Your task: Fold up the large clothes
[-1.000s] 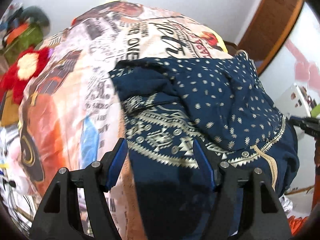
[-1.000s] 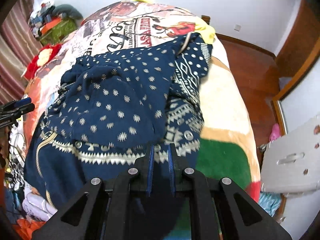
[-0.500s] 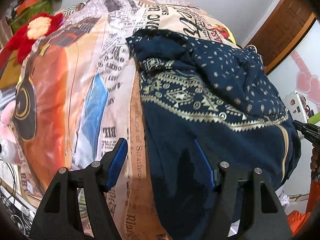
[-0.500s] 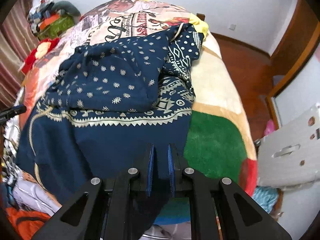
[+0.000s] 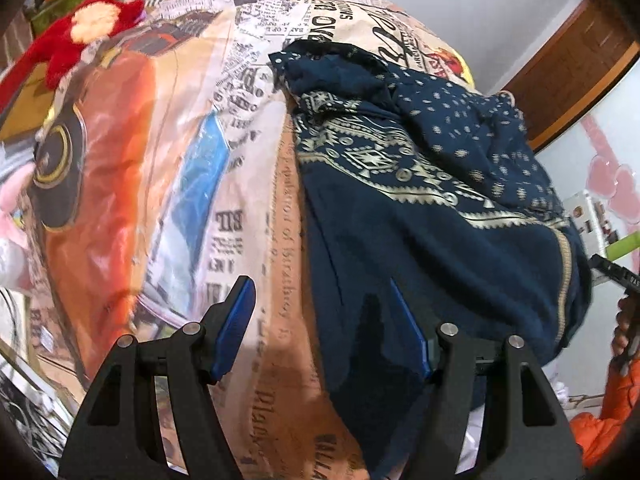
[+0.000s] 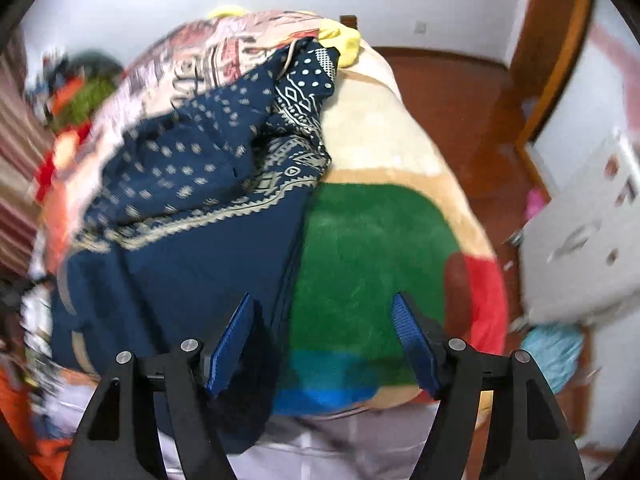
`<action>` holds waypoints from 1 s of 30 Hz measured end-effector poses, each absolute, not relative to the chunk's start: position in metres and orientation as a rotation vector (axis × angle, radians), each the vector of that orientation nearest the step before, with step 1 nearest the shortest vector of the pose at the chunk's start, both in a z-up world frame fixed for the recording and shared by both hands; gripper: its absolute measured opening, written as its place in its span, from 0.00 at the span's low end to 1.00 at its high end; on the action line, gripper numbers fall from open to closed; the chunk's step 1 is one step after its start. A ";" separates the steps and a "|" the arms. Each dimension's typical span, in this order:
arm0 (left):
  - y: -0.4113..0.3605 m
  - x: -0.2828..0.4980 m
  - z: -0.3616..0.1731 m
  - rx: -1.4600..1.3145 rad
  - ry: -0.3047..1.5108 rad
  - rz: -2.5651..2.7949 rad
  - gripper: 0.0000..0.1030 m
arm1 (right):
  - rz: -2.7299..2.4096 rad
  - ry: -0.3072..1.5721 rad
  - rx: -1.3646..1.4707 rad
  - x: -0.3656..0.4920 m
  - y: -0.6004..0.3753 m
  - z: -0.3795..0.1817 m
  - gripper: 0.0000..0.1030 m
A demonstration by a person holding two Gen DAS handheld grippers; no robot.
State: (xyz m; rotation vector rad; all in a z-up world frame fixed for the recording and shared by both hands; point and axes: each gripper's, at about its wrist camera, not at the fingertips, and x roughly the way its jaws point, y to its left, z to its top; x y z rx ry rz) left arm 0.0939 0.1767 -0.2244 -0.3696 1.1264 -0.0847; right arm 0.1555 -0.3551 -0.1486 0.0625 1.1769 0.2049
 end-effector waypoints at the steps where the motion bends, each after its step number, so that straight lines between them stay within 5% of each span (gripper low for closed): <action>1: 0.175 0.092 -0.225 -0.387 1.129 -0.096 0.65 | 0.232 1.171 0.113 0.151 -0.358 -0.145 0.67; 13: 0.144 0.078 -0.249 -0.458 1.208 -0.178 0.65 | 0.373 1.259 0.304 0.122 -0.327 -0.178 0.67; 17: 0.141 0.081 -0.245 -0.473 1.207 -0.201 0.64 | 0.368 1.224 0.321 0.119 -0.319 -0.186 0.52; 21: 0.127 0.083 -0.234 -0.386 1.177 -0.204 0.43 | 0.408 1.207 0.367 0.118 -0.318 -0.186 0.29; 23: 0.124 0.083 -0.226 -0.354 1.155 -0.196 0.21 | 0.411 1.188 0.368 0.118 -0.318 -0.182 0.21; 30: 0.120 0.100 -0.187 -0.352 1.032 -0.224 0.11 | 0.428 1.096 0.374 0.125 -0.324 -0.158 0.10</action>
